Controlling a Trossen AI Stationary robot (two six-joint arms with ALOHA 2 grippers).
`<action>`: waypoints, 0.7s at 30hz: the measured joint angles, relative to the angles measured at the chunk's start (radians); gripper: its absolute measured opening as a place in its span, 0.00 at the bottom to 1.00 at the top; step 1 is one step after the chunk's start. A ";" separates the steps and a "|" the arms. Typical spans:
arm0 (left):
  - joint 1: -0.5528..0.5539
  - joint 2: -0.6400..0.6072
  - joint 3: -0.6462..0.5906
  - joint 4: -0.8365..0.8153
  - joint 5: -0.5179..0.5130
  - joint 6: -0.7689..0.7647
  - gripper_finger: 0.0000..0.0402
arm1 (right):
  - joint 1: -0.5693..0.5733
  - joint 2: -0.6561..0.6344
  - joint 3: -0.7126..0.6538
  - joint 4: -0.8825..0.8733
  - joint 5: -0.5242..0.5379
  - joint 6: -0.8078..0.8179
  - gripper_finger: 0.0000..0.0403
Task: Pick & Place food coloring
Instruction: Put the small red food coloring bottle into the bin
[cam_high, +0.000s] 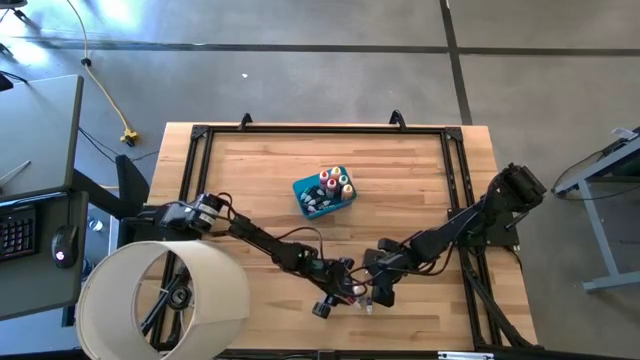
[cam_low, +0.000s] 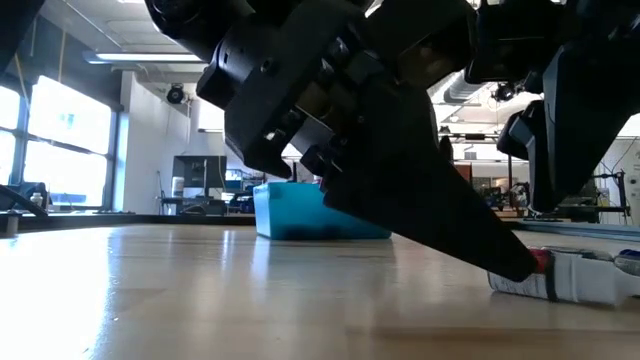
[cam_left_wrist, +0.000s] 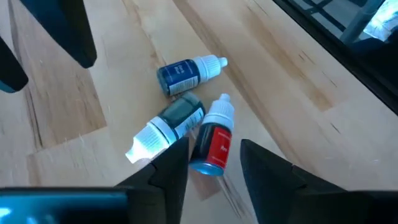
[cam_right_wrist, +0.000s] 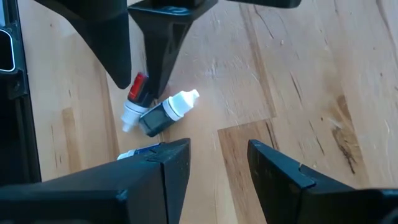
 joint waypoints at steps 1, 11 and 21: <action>0.000 0.000 0.000 0.000 0.000 0.000 0.33 | 0.000 0.000 0.000 0.000 0.000 0.000 0.38; 0.000 -0.002 0.001 -0.010 -0.006 -0.001 0.11 | 0.000 0.000 0.000 0.000 0.000 0.000 0.38; 0.000 -0.081 0.055 -0.301 -0.013 -0.020 0.12 | 0.000 0.000 0.000 0.002 0.000 0.000 0.38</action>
